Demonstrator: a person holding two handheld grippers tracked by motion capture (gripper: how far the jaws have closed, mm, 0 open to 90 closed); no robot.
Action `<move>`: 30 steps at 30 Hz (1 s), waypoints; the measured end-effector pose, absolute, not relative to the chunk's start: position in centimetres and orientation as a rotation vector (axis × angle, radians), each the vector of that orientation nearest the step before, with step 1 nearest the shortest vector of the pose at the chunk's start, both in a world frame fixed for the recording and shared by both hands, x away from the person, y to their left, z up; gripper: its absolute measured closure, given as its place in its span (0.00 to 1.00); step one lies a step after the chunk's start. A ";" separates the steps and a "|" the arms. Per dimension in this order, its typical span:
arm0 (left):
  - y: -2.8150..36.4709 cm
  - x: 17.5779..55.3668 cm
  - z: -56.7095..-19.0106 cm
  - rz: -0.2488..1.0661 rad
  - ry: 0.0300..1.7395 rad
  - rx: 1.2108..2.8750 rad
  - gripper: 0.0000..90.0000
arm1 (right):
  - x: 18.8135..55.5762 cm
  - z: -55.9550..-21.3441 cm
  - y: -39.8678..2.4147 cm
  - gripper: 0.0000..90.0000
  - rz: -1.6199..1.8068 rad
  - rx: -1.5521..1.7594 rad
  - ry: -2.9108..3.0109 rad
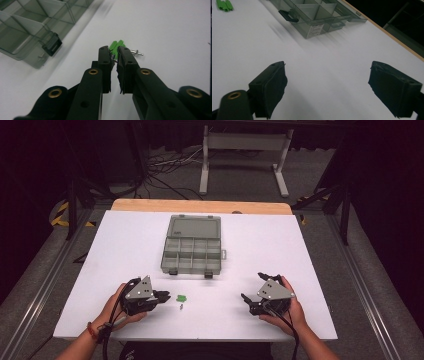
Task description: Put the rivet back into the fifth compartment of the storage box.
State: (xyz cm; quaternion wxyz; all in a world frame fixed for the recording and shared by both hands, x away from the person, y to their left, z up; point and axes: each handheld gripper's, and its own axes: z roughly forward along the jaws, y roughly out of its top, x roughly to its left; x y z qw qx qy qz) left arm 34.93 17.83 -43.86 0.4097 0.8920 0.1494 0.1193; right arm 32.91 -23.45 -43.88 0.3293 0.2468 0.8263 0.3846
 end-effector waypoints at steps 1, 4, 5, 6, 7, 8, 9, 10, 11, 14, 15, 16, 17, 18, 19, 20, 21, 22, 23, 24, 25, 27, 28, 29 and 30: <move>17.9 35.0 -43.8 0.307 0.377 2.240 0.91 | 32.9 -43.9 -23.4 0.16 1.008 0.648 2.163; 18.0 35.0 -43.6 0.317 0.381 2.236 0.91 | 32.8 -43.9 -23.4 0.16 1.000 0.639 2.164; 18.1 35.1 -43.5 0.323 0.383 2.232 0.91 | 32.8 -43.9 -23.4 0.16 1.001 0.636 2.164; 18.2 35.1 -43.4 0.325 0.386 2.226 0.91 | 32.8 -43.9 -23.3 0.16 1.003 0.640 2.164; 18.2 35.1 -43.3 0.326 0.388 2.222 0.91 | 32.8 -43.8 -23.3 0.16 1.006 0.642 2.163; 18.3 35.2 -43.2 0.331 0.393 2.220 0.91 | 32.8 -43.8 -23.2 0.16 1.012 0.645 2.161; 18.3 35.3 -43.1 0.330 0.395 2.217 0.91 | 32.8 -43.8 -23.2 0.16 1.013 0.646 2.162; 18.3 35.4 -43.0 0.337 0.396 2.215 0.91 | 32.8 -43.9 -23.1 0.16 1.012 0.643 2.164; 18.3 35.4 -43.0 0.337 0.401 2.214 0.91 | 32.8 -43.9 -23.1 0.16 1.010 0.641 2.167; 18.4 35.9 -42.5 0.350 0.406 2.205 0.91 | 32.8 -44.0 -23.0 0.16 1.006 0.641 2.174; 18.5 36.0 -42.3 0.360 0.409 2.207 0.91 | 32.8 -44.0 -23.0 0.16 1.008 0.642 2.174; 18.5 36.1 -42.3 0.357 0.411 2.208 0.91 | 32.8 -44.0 -23.0 0.16 1.009 0.643 2.173; 18.5 36.2 -42.1 0.369 0.413 2.208 0.91 | 32.8 -44.0 -23.0 0.16 1.009 0.645 2.173; 18.5 36.3 -42.0 0.364 0.416 2.202 0.91 | 32.8 -44.0 -23.1 0.16 1.008 0.647 2.174; 18.6 36.4 -41.9 0.370 0.418 2.201 0.91 | 32.8 -44.0 -23.1 0.16 1.010 0.649 2.172; 18.6 36.5 -41.8 0.379 0.415 2.200 0.91 | 32.8 -44.0 -23.1 0.17 1.010 0.652 2.170; 18.7 36.5 -41.6 0.384 0.413 2.197 0.91 | 32.8 -44.0 -23.2 0.16 1.011 0.654 2.170; 18.7 36.6 -41.5 0.388 0.412 2.198 0.91 | 32.8 -44.0 -23.2 0.16 1.011 0.654 2.169; 18.8 36.8 -41.4 0.389 0.415 2.193 0.91 | 32.8 -43.9 -23.2 0.16 1.011 0.654 2.167; 18.9 36.9 -41.2 0.398 0.418 2.189 0.91 | 32.8 -43.9 -23.2 0.16 1.011 0.654 2.167; 18.9 37.1 -41.0 0.399 0.421 2.183 0.91 | 32.8 -43.9 -23.2 0.17 1.011 0.655 2.164; 19.0 37.4 -40.8 0.393 0.430 2.169 0.91 | 32.8 -44.0 -23.2 0.17 1.012 0.658 2.164; 19.1 37.7 -40.6 0.390 0.432 2.157 0.91 | 32.9 -44.0 -23.2 0.17 1.010 0.660 2.164; 19.1 37.9 -40.5 0.387 0.443 2.147 0.91 | 32.9 -44.0 -23.2 0.17 1.010 0.662 2.165; 19.1 38.1 -40.4 0.397 0.447 2.143 0.91 | 32.9 -44.0 -23.2 0.17 1.008 0.662 2.168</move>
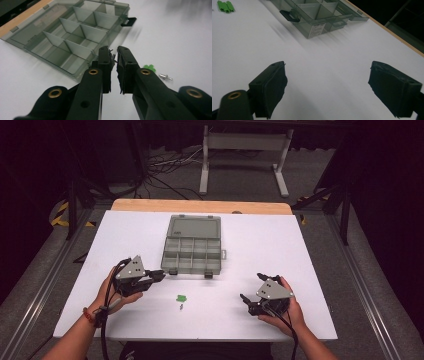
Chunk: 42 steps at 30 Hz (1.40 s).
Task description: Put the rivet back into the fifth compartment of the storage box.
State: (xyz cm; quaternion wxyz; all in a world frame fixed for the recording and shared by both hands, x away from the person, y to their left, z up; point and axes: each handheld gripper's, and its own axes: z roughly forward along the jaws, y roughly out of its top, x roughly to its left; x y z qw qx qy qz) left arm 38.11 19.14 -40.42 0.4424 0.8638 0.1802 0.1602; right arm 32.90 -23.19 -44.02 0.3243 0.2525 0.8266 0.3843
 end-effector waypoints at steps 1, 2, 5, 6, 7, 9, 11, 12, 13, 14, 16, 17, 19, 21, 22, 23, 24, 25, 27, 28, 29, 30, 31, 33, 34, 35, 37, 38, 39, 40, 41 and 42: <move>19.1 38.3 -40.3 0.393 0.456 2.134 0.91 | 32.9 -44.0 -23.2 0.17 1.005 0.662 2.169; 19.2 38.6 -40.2 0.393 0.456 2.131 0.91 | 32.9 -44.1 -23.1 0.17 1.003 0.661 2.170; 19.1 39.2 -39.9 0.401 0.462 2.125 0.91 | 32.8 -44.1 -23.0 0.17 1.003 0.654 2.172; 19.1 39.5 -39.8 0.403 0.463 2.122 0.91 | 32.8 -44.1 -23.0 0.17 1.003 0.653 2.173; 19.0 39.6 -39.7 0.406 0.464 2.121 0.91 | 32.8 -44.1 -23.0 0.17 1.004 0.653 2.173; 19.0 40.1 -39.5 0.405 0.472 2.108 0.91 | 32.9 -44.1 -23.0 0.17 1.002 0.656 2.174; 18.9 40.7 -39.4 0.403 0.476 2.104 0.91 | 32.9 -44.1 -23.0 0.17 1.001 0.658 2.176; 18.9 40.8 -39.4 0.404 0.481 2.102 0.91 | 32.9 -44.1 -23.0 0.17 1.001 0.658 2.175; 18.9 41.1 -39.4 0.406 0.489 2.100 0.91 | 32.9 -44.1 -23.0 0.17 1.001 0.657 2.175; 18.8 41.3 -39.5 0.409 0.491 2.102 0.91 | 32.9 -44.1 -22.9 0.17 1.000 0.654 2.177; 18.8 41.8 -39.7 0.398 0.508 2.100 0.91 | 32.9 -44.1 -22.9 0.17 1.001 0.652 2.175; 18.7 42.0 -39.8 0.409 0.511 2.107 0.91 | 32.9 -44.1 -22.9 0.17 1.001 0.652 2.176; 18.8 42.3 -39.9 0.407 0.515 2.109 0.91 | 32.9 -44.2 -22.9 0.17 0.999 0.652 2.180; 18.8 42.6 -40.1 0.401 0.528 2.110 0.91 | 32.9 -44.2 -22.9 0.17 0.999 0.653 2.181; 18.8 42.7 -40.2 0.404 0.529 2.109 0.91 | 33.0 -44.2 -22.9 0.17 0.998 0.654 2.182; 18.7 43.0 -40.3 0.395 0.535 2.103 0.91 | 33.0 -44.2 -22.8 0.17 0.999 0.655 2.182; 18.7 43.0 -40.3 0.395 0.535 2.103 0.91 | 33.0 -44.2 -22.8 0.17 0.999 0.657 2.184; 18.5 43.3 -40.3 0.400 0.538 2.106 0.91 | 32.9 -44.3 -22.8 0.17 0.997 0.657 2.185; 18.2 43.5 -40.3 0.393 0.541 2.104 0.91 | 32.9 -44.3 -22.7 0.17 0.994 0.657 2.190; 18.1 43.7 -40.2 0.399 0.538 2.106 0.91 | 33.0 -44.3 -22.6 0.17 0.992 0.655 2.192; 17.8 43.9 -40.3 0.392 0.534 2.110 0.91 | 33.0 -44.4 -22.6 0.17 0.988 0.653 2.193; 17.6 44.0 -40.4 0.395 0.539 2.116 0.91 | 32.9 -44.4 -22.6 0.17 0.987 0.651 2.192; 17.4 44.2 -40.5 0.404 0.541 2.123 0.91 | 32.9 -44.3 -22.6 0.17 0.987 0.652 2.191; 17.2 44.5 -40.8 0.400 0.553 2.128 0.91 | 33.0 -44.3 -22.7 0.17 0.989 0.657 2.188; 17.2 44.5 -40.8 0.400 0.553 2.128 0.91 | 33.0 -44.3 -22.7 0.17 0.989 0.660 2.186; 17.1 44.6 -41.0 0.388 0.562 2.124 0.91 | 33.0 -44.3 -22.8 0.17 0.990 0.663 2.185; 17.0 44.7 -41.2 0.385 0.565 2.121 0.91 | 33.0 -44.4 -22.8 0.17 0.988 0.660 2.185; 17.0 44.8 -41.3 0.380 0.564 2.120 0.91 | 33.0 -44.4 -22.8 0.17 0.987 0.658 2.185; 17.0 44.8 -41.4 0.376 0.564 2.121 0.91 | 33.0 -44.4 -22.8 0.17 0.987 0.655 2.186; 16.9 44.8 -41.7 0.371 0.565 2.125 0.91 | 33.0 -44.4 -22.8 0.17 0.986 0.654 2.186; 16.8 44.8 -41.8 0.367 0.567 2.129 0.91 | 33.0 -44.3 -22.9 0.17 0.985 0.653 2.186; 16.8 44.8 -41.8 0.367 0.567 2.129 0.91 | 33.0 -44.3 -22.9 0.17 0.986 0.653 2.184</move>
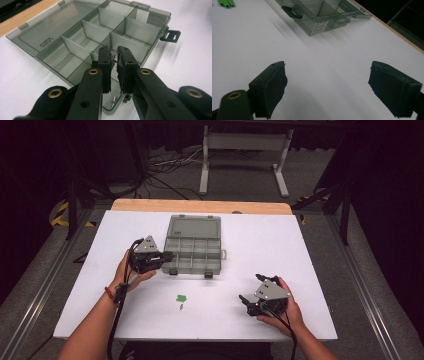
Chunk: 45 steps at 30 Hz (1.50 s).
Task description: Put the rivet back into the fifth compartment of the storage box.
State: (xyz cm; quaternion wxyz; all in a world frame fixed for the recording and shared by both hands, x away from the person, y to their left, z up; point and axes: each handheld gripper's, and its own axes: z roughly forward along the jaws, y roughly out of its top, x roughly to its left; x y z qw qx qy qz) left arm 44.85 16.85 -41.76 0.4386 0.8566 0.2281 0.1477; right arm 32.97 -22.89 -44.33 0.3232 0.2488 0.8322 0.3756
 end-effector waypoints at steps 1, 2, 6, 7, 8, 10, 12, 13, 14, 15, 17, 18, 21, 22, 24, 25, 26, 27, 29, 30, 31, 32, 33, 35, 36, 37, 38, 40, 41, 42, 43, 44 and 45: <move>16.8 44.9 -41.9 0.362 0.566 2.138 0.91 | 33.0 -44.3 -22.9 0.16 0.987 0.655 2.182; 16.8 44.9 -42.1 0.366 0.566 2.141 0.91 | 33.0 -44.3 -22.9 0.16 0.987 0.655 2.182; 16.7 45.0 -42.4 0.363 0.568 2.151 0.91 | 33.0 -44.2 -23.2 0.16 0.990 0.662 2.167; 16.7 45.0 -42.5 0.361 0.564 2.157 0.91 | 33.0 -44.2 -23.2 0.16 0.990 0.662 2.167; 16.7 45.0 -42.6 0.362 0.568 2.162 0.91 | 33.0 -44.1 -23.3 0.16 0.993 0.666 2.163; 16.6 45.0 -42.8 0.357 0.566 2.172 0.91 | 33.0 -44.1 -23.3 0.16 0.992 0.668 2.161; 16.6 45.0 -42.9 0.366 0.569 2.181 0.91 | 33.0 -44.1 -23.3 0.16 0.992 0.667 2.159; 16.6 45.0 -43.0 0.363 0.568 2.183 0.91 | 33.0 -44.1 -23.3 0.16 0.991 0.667 2.159; 16.6 45.0 -43.1 0.363 0.571 2.190 0.91 | 33.0 -44.1 -23.3 0.16 0.991 0.667 2.159; 16.6 45.1 -43.1 0.368 0.569 2.197 0.91 | 33.0 -44.1 -23.3 0.16 0.990 0.666 2.159; 16.6 45.1 -43.2 0.366 0.571 2.199 0.91 | 32.9 -44.1 -23.4 0.16 0.992 0.663 2.159; 16.6 45.1 -43.3 0.363 0.573 2.198 0.91 | 32.9 -44.1 -23.4 0.16 0.992 0.664 2.159; 16.6 45.2 -43.3 0.356 0.577 2.204 0.91 | 33.0 -44.1 -23.4 0.16 0.994 0.664 2.159; 16.6 45.2 -43.3 0.356 0.576 2.205 0.91 | 33.0 -44.1 -23.4 0.16 0.992 0.662 2.160; 16.6 45.2 -43.4 0.360 0.578 2.206 0.91 | 32.9 -44.1 -23.4 0.16 0.992 0.661 2.160; 16.6 45.2 -43.4 0.358 0.578 2.205 0.91 | 32.9 -44.1 -23.4 0.16 0.992 0.661 2.160; 16.6 45.2 -43.4 0.357 0.579 2.204 0.91 | 32.9 -44.1 -23.4 0.16 0.991 0.661 2.160; 16.6 45.2 -43.4 0.359 0.578 2.206 0.91 | 32.9 -44.1 -23.4 0.16 0.991 0.661 2.161; 16.6 45.2 -43.4 0.353 0.581 2.202 0.91 | 32.9 -44.1 -23.4 0.16 0.991 0.661 2.162; 16.6 45.2 -43.4 0.356 0.581 2.202 0.91 | 33.0 -44.1 -23.4 0.16 0.991 0.662 2.162; 16.6 45.2 -43.4 0.353 0.580 2.201 0.91 | 33.0 -44.1 -23.4 0.16 0.992 0.661 2.163; 16.6 45.2 -43.4 0.358 0.579 2.202 0.92 | 33.0 -44.1 -23.4 0.16 0.992 0.660 2.163; 16.6 45.2 -43.4 0.359 0.578 2.201 0.92 | 33.0 -44.1 -23.4 0.16 0.991 0.660 2.163; 16.6 45.2 -43.4 0.356 0.577 2.199 0.91 | 33.0 -44.1 -23.3 0.16 0.990 0.660 2.164; 16.6 45.2 -43.4 0.358 0.577 2.200 0.91 | 33.0 -44.1 -23.3 0.16 0.990 0.660 2.164; 16.6 45.1 -43.3 0.359 0.574 2.198 0.91 | 33.0 -44.1 -23.3 0.16 0.988 0.658 2.166; 16.6 45.1 -43.3 0.362 0.570 2.195 0.91 | 32.9 -44.1 -23.3 0.16 0.987 0.657 2.165; 16.7 44.9 -43.1 0.362 0.564 2.186 0.91 | 32.9 -44.1 -23.3 0.16 0.989 0.657 2.165; 16.7 44.8 -42.9 0.368 0.562 2.178 0.91 | 32.9 -44.1 -23.3 0.16 0.989 0.658 2.164; 16.7 44.6 -42.8 0.363 0.559 2.172 0.90 | 32.9 -44.1 -23.4 0.16 0.989 0.659 2.163; 16.8 44.4 -42.6 0.367 0.550 2.169 0.90 | 33.0 -44.1 -23.4 0.16 0.989 0.659 2.163; 16.8 44.1 -42.3 0.373 0.542 2.164 0.89 | 33.0 -44.0 -23.4 0.16 0.990 0.660 2.160; 16.8 43.8 -42.0 0.379 0.533 2.157 0.89 | 33.0 -44.0 -23.4 0.16 0.990 0.661 2.159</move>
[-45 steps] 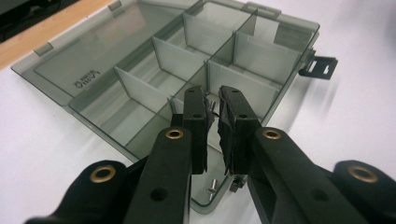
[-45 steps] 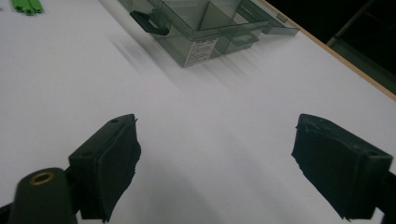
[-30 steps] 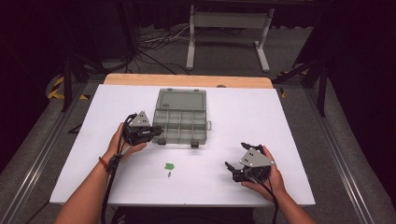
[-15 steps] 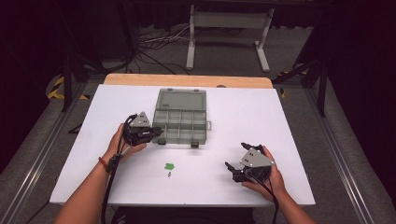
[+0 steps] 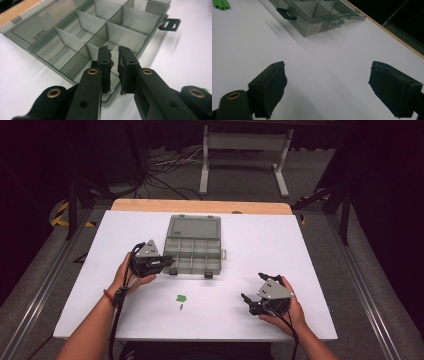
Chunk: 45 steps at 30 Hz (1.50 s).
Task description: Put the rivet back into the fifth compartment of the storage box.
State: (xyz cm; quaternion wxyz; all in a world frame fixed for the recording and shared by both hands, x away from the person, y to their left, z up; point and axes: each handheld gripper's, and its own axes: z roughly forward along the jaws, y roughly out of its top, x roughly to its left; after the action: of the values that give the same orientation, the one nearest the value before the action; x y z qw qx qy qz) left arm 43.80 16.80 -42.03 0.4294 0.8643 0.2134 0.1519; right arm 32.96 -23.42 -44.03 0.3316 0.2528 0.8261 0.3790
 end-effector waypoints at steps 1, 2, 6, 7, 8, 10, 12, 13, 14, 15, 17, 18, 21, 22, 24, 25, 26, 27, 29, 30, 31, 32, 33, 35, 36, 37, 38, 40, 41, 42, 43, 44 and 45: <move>16.8 43.5 -41.8 0.381 0.524 2.149 0.88 | 33.0 -44.0 -23.4 0.16 0.991 0.662 2.157; 16.8 43.3 -41.5 0.381 0.518 2.139 0.88 | 32.9 -44.0 -23.4 0.16 0.990 0.662 2.156; 16.5 42.4 -41.0 0.392 0.488 2.150 0.87 | 33.0 -44.1 -23.2 0.16 0.985 0.663 2.160; 16.4 42.1 -40.9 0.400 0.484 2.154 0.86 | 32.9 -44.1 -23.2 0.16 0.987 0.664 2.160; 16.3 41.8 -40.7 0.401 0.479 2.153 0.85 | 32.9 -44.1 -23.1 0.16 0.988 0.663 2.162; 16.3 41.2 -40.5 0.417 0.473 2.159 0.82 | 32.9 -44.1 -23.1 0.16 0.985 0.660 2.163; 16.3 40.6 -40.4 0.419 0.461 2.161 0.80 | 32.9 -44.1 -23.1 0.16 0.986 0.660 2.163; 16.3 40.3 -40.4 0.421 0.454 2.162 0.80 | 32.9 -44.1 -23.1 0.16 0.988 0.662 2.162; 16.4 39.9 -40.4 0.421 0.449 2.161 0.79 | 32.9 -44.1 -23.1 0.16 0.988 0.663 2.161; 16.4 39.5 -40.4 0.422 0.448 2.163 0.77 | 32.9 -44.1 -23.1 0.16 0.990 0.665 2.160; 16.4 39.2 -40.4 0.425 0.444 2.158 0.71 | 32.9 -44.0 -23.2 0.16 0.992 0.664 2.160; 16.3 38.7 -40.5 0.418 0.446 2.153 0.68 | 32.8 -44.0 -23.1 0.16 0.989 0.663 2.161; 16.0 37.3 -41.0 0.398 0.426 2.154 0.63 | 32.8 -44.0 -23.1 0.16 0.989 0.659 2.161; 16.0 37.0 -41.1 0.400 0.423 2.155 0.62 | 32.8 -44.0 -23.1 0.16 0.990 0.661 2.161; 15.8 36.4 -41.4 0.396 0.429 2.163 0.54 | 32.8 -44.1 -23.1 0.16 0.990 0.665 2.162; 15.7 36.1 -41.6 0.382 0.432 2.163 0.52 | 32.9 -44.1 -23.1 0.16 0.988 0.664 2.164; 15.6 35.7 -41.9 0.379 0.427 2.171 0.49 | 32.8 -44.1 -23.1 0.16 0.986 0.661 2.165; 15.6 35.7 -41.9 0.379 0.427 2.171 0.47 | 32.8 -44.1 -23.1 0.16 0.986 0.661 2.165; 15.5 35.2 -42.3 0.364 0.433 2.181 0.40 | 32.8 -44.1 -23.1 0.16 0.988 0.659 2.164; 15.5 35.0 -42.5 0.359 0.440 2.187 0.40 | 32.8 -44.1 -23.1 0.16 0.988 0.659 2.164; 15.4 34.7 -42.7 0.349 0.450 2.193 0.37 | 32.8 -44.1 -23.1 0.16 0.990 0.661 2.163; 15.3 34.5 -43.0 0.339 0.455 2.201 0.31 | 32.8 -44.1 -23.1 0.16 0.989 0.663 2.162; 15.2 34.0 -43.5 0.347 0.468 2.218 0.28 | 32.8 -44.1 -23.1 0.16 0.989 0.663 2.162; 15.1 33.5 -44.1 0.337 0.492 2.235 0.21 | 32.8 -44.1 -23.1 0.16 0.990 0.664 2.162; 15.0 33.4 -44.2 0.327 0.497 2.241 0.20 | 32.8 -44.1 -23.1 0.16 0.990 0.663 2.163; 15.0 33.2 -44.5 0.310 0.498 2.251 0.18 | 32.8 -44.1 -23.1 0.16 0.989 0.661 2.164; 14.9 33.0 -44.7 0.300 0.504 2.258 0.16 | 32.8 -44.1 -23.0 0.16 0.988 0.659 2.165; 14.7 32.8 -45.1 0.297 0.508 2.274 0.13 | 32.8 -44.1 -23.0 0.16 0.986 0.658 2.167; 14.6 32.8 -45.3 0.286 0.519 2.276 0.13 | 32.8 -44.1 -23.0 0.16 0.985 0.658 2.167; 14.4 32.8 -45.5 0.266 0.527 2.280 0.13 | 32.8 -44.1 -23.0 0.16 0.986 0.658 2.167; 14.3 32.9 -45.7 0.248 0.526 2.289 0.12 | 32.8 -44.1 -23.0 0.16 0.987 0.658 2.166; 14.1 32.8 -45.9 0.240 0.526 2.297 0.12 | 32.8 -44.1 -23.0 0.16 0.987 0.657 2.165; 14.1 32.8 -45.9 0.240 0.526 2.297 0.12 | 32.8 -44.0 -23.1 0.16 0.988 0.657 2.164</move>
State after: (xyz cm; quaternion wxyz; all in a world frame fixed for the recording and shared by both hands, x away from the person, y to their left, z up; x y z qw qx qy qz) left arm 32.80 14.13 -45.86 0.3768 0.8983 0.2055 0.0940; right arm 32.77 -23.06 -44.05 0.3306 0.2513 0.8276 0.3777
